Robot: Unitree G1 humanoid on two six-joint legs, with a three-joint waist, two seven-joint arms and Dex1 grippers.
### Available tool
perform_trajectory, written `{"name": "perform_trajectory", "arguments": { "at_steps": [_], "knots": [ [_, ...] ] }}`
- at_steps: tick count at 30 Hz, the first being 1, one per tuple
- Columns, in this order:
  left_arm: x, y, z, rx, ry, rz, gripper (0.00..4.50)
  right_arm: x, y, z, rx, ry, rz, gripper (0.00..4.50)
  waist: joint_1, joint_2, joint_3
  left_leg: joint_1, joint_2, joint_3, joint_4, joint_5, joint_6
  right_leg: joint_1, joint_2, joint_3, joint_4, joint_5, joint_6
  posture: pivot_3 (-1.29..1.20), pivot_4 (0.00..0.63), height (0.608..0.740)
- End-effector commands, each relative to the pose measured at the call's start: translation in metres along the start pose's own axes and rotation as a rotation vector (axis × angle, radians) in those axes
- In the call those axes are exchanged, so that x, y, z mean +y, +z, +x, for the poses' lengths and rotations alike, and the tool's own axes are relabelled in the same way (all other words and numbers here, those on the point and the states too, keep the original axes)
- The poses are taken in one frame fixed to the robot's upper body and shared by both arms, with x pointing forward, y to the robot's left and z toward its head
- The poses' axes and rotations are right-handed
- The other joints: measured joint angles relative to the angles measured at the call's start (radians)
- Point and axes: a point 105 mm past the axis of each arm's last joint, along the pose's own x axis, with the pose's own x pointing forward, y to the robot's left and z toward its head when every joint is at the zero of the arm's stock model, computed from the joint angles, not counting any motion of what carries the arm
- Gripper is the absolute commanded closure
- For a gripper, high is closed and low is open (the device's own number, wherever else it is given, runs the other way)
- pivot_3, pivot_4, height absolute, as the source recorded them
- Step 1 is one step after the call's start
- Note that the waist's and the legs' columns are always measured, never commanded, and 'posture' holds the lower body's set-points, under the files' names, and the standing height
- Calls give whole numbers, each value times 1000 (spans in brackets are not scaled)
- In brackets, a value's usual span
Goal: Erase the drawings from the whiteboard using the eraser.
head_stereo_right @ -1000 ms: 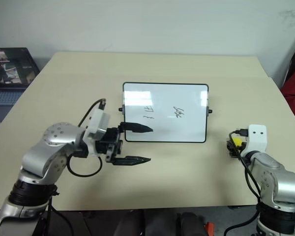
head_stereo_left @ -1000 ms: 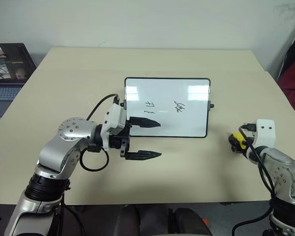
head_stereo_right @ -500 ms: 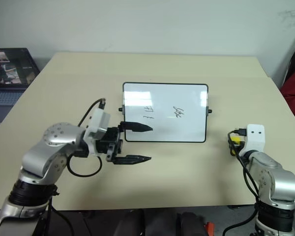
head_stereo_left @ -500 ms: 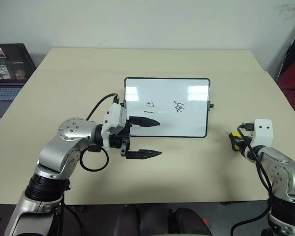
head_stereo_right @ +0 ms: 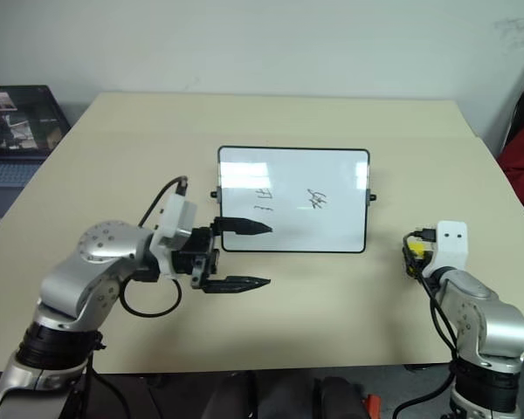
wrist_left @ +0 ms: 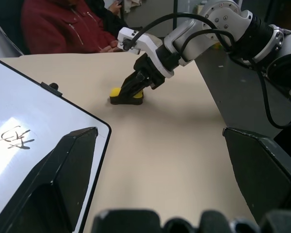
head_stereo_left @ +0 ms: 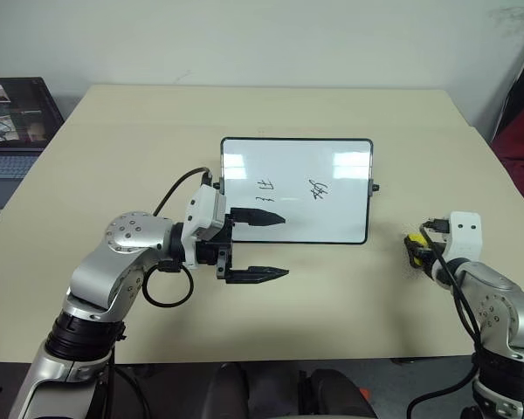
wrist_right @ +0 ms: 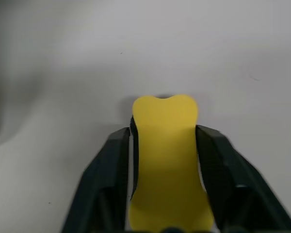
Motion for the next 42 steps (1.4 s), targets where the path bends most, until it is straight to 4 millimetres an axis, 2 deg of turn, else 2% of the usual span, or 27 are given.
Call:
{"name": "perform_trajectory", "arguments": {
  "at_steps": [1,18,20,23,24,32,36,39,42],
  "knots": [
    [-2,8,1,-10,-2,37,0,-1,9,-2,-42,-5,-15,1807,0,0,0,0,0,0,0,0,0,0,0,0,0,0,0,0,150,740],
    [-2,8,1,-10,1,37,0,-5,13,6,-64,-20,-32,1807,0,0,0,0,0,0,0,0,0,0,0,0,0,0,0,0,150,740],
    [-2,8,1,-10,2,36,0,-5,12,8,-64,-19,-32,2173,0,0,0,0,0,0,0,0,0,0,0,0,0,0,0,0,150,740],
    [-2,7,1,-10,6,36,0,-3,12,8,-62,-14,-32,3089,0,0,0,0,0,0,0,0,0,0,0,0,0,0,0,0,150,740],
    [-2,7,1,-9,8,36,0,-3,12,9,-62,-12,-30,3247,0,0,0,0,0,0,0,0,0,0,0,0,0,0,0,0,150,740],
    [1,4,-4,-8,66,20,0,3,12,9,-77,3,-8,3251,0,0,0,0,0,0,0,0,0,0,0,0,0,0,0,0,150,740],
    [8,4,-14,-11,151,2,0,7,15,6,-101,13,12,3251,-1,0,0,0,0,0,1,0,0,0,0,0,0,0,0,0,150,740],
    [16,-2,-31,11,277,-14,0,8,24,-2,-150,21,36,3251,-3,0,0,0,0,0,1,0,0,0,0,0,0,0,0,0,150,740],
    [16,-6,-37,25,321,-24,0,11,29,-7,-181,27,52,3251,0,0,0,0,1,0,0,0,0,0,0,0,1,0,0,0,150,740]
  ]
}}
